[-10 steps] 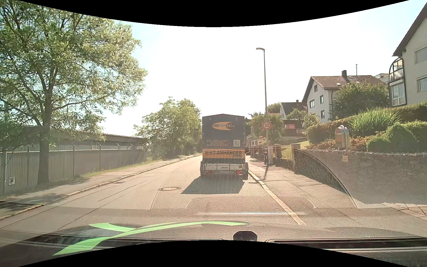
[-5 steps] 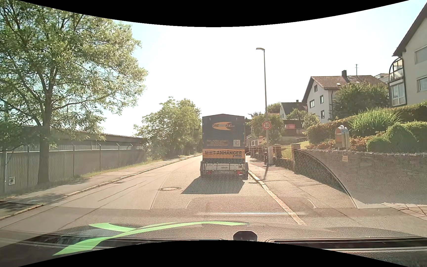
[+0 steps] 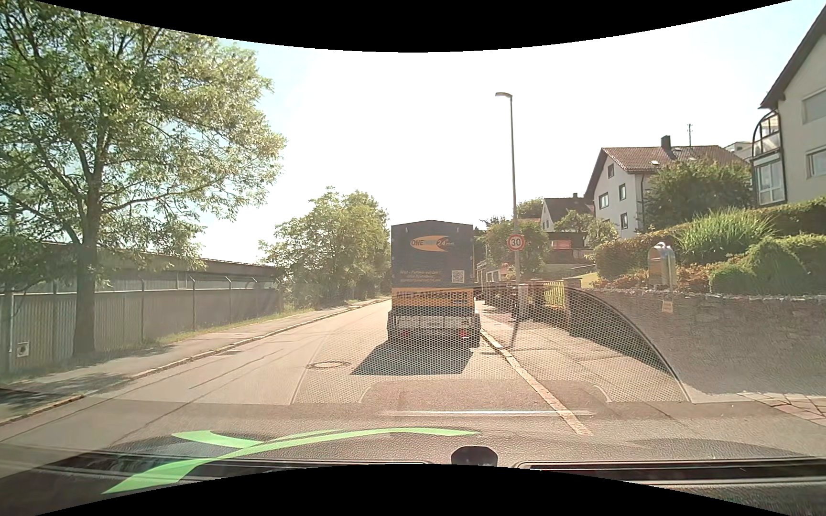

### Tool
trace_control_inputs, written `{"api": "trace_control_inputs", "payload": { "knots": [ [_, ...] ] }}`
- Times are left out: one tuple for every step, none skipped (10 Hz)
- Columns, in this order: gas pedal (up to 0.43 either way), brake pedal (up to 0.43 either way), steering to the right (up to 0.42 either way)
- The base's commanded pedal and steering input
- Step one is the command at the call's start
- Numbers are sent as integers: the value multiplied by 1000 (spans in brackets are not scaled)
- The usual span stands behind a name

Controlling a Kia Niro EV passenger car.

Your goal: Follow the waypoints while adhering to traffic rules and regulations

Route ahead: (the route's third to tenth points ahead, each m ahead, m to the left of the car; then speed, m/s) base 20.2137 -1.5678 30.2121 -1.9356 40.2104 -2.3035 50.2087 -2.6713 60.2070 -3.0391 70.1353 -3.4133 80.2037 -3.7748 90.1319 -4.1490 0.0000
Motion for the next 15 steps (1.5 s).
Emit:
{"api": "trace_control_inputs", "payload": {
  "knots": [
    [0, 463, 29],
    [0, 463, 28],
    [0, 470, 28],
    [0, 470, 29],
    [0, 470, 28],
    [0, 470, 29],
    [0, 470, 28],
    [0, 470, 28],
    [0, 470, 28],
    [0, 476, 29],
    [0, 476, 29],
    [0, 476, 29],
    [0, 476, 28],
    [0, 476, 28],
    [0, 476, 28]
  ]
}}
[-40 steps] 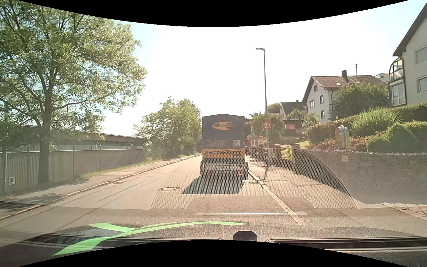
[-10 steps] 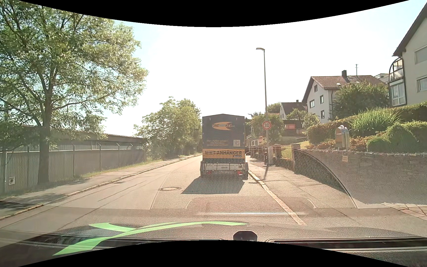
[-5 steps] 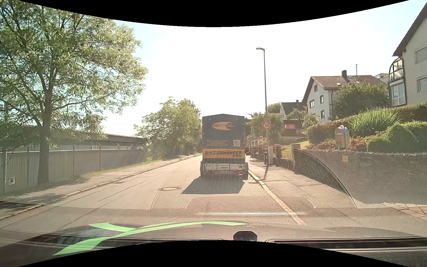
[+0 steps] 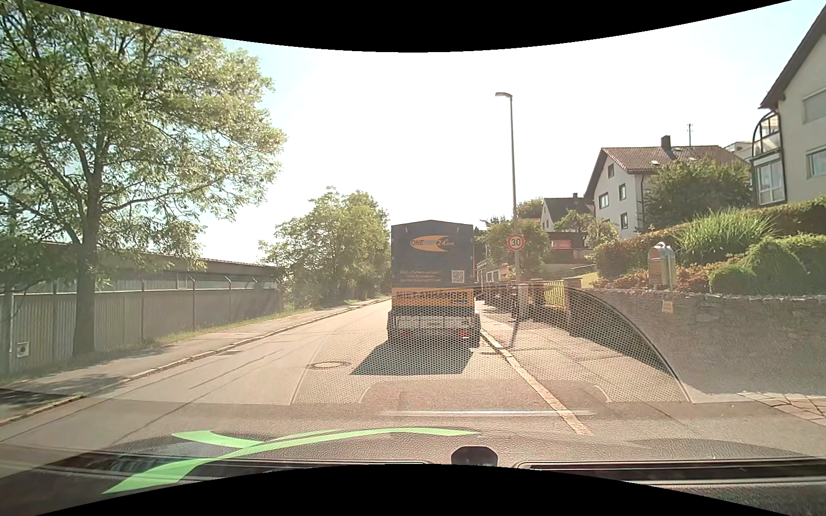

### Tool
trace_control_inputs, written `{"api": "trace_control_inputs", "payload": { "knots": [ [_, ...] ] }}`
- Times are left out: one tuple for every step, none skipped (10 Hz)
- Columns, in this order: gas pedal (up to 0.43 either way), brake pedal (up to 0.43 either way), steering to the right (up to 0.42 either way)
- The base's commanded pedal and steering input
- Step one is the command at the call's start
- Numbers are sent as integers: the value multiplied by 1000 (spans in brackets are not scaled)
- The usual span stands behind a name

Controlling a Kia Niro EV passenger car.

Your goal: Follow the waypoints while adhering to traffic rules and regulations

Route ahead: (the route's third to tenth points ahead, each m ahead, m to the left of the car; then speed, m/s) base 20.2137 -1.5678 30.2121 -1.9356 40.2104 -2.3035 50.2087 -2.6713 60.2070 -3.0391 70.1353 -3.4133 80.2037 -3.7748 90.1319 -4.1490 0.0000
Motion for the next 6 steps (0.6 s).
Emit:
{"api": "trace_control_inputs", "payload": {
  "knots": [
    [0, 476, 28],
    [0, 476, 28],
    [0, 476, 29],
    [0, 476, 29],
    [0, 476, 28],
    [0, 476, 29]
  ]
}}
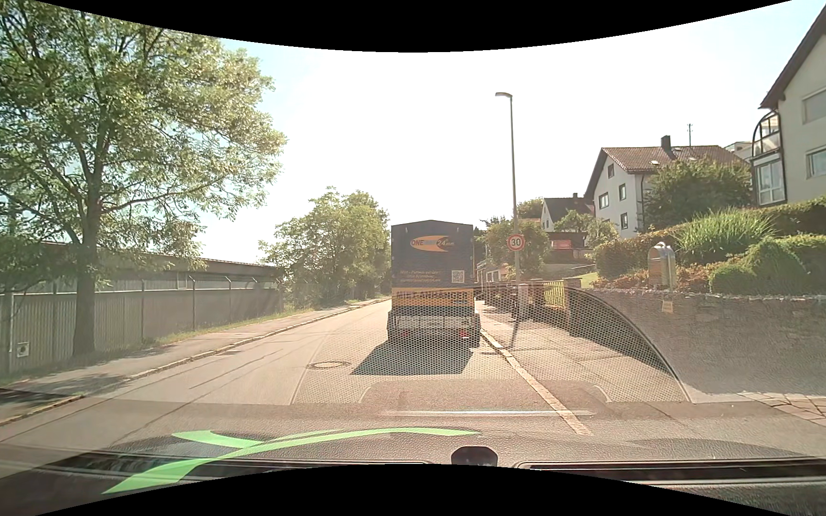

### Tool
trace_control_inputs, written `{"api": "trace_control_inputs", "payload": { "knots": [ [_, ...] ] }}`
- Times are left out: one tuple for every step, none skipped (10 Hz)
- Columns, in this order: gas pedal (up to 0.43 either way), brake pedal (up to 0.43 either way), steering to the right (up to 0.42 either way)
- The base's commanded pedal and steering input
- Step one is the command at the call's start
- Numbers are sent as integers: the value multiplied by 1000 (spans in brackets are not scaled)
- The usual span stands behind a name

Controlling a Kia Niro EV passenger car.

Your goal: Follow the waypoints while adhering to traffic rules and regulations

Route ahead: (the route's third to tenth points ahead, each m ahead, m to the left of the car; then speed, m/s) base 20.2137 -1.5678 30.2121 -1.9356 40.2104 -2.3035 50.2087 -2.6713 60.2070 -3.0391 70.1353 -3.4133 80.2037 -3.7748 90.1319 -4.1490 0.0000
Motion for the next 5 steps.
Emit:
{"api": "trace_control_inputs", "payload": {
  "knots": [
    [0, 482, 28],
    [0, 476, 28],
    [0, 476, 28],
    [0, 476, 29],
    [0, 476, 29]
  ]
}}
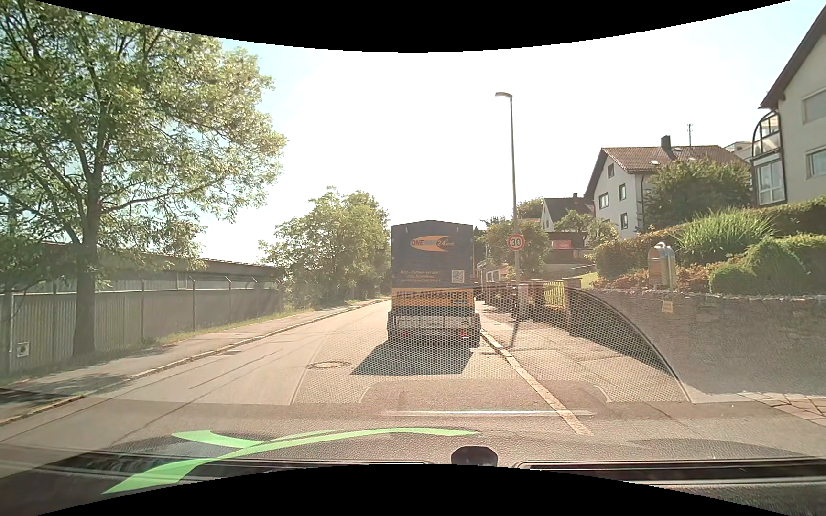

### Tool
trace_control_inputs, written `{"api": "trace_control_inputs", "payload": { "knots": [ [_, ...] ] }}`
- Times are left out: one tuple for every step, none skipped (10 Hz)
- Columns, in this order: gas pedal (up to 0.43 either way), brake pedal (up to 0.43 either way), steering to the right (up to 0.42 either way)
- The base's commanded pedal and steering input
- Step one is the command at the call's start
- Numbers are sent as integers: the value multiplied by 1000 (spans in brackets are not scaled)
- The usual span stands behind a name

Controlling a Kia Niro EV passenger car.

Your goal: Follow the waypoints while adhering to traffic rules and regulations

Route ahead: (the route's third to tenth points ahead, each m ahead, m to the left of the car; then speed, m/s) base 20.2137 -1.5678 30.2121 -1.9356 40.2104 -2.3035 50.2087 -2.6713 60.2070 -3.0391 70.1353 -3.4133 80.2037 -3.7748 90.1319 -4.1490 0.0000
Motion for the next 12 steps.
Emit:
{"api": "trace_control_inputs", "payload": {
  "knots": [
    [0, 488, 29],
    [0, 500, 29],
    [0, 500, 28],
    [0, 512, 29],
    [0, 543, 28],
    [0, 561, 29],
    [0, 567, 29],
    [0, 573, 30],
    [0, 573, 30],
    [0, 573, 30],
    [0, 573, 34],
    [0, 573, 32]
  ]
}}
